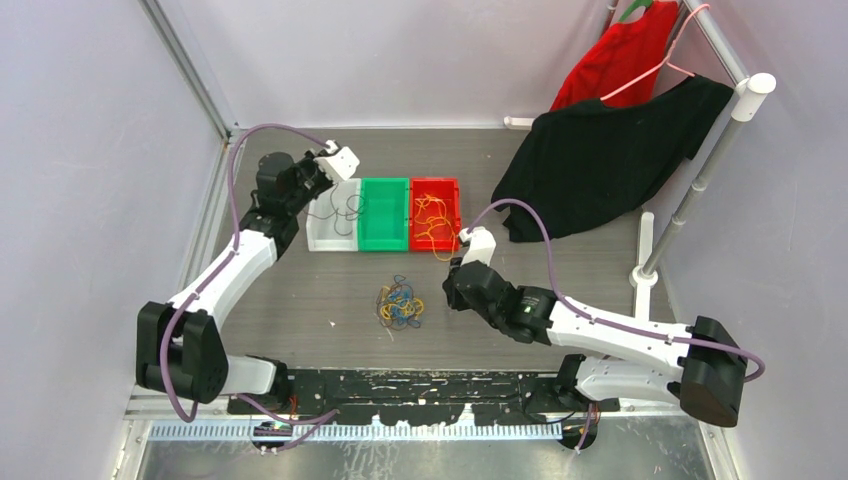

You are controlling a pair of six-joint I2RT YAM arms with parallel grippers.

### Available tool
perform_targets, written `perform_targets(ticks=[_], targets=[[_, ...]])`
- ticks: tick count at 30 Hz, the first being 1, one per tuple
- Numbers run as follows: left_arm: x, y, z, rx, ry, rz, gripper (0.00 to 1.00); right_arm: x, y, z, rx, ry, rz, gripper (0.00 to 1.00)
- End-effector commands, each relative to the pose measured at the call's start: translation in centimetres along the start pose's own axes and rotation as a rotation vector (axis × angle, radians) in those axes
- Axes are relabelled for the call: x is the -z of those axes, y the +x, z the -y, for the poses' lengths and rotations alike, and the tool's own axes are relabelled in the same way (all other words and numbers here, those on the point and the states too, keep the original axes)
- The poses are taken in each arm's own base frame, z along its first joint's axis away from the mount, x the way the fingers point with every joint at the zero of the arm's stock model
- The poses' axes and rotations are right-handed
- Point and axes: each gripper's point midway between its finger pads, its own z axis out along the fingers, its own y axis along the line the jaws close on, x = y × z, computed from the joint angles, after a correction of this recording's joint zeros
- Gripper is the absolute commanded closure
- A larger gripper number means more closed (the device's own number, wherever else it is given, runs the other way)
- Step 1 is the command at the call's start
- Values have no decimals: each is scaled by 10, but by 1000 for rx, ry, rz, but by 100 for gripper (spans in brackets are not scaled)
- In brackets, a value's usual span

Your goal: Untangle the cables

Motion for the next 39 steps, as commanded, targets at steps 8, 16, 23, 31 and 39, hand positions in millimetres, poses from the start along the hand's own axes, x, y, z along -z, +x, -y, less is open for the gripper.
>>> perform_targets(ticks=[8, 16, 23, 31, 39], targets=[[6, 2, -43, 20, -186, -90, 100, 5, -9, 4, -41, 9, 40, 78], [5, 8, -9, 40, -49, -110, 100, 6, -12, 4, -42, 12, 49, 78], [-20, -1, 24, 66, 29, -126, 100, 11, -15, 8, -53, 21, 64, 78], [-51, 20, 43, 167, 52, -264, 100, 20, -15, 19, -98, 28, 95, 78], [-53, 24, 44, 344, 42, -311, 100, 17, -14, 19, -88, 40, 86, 78]])
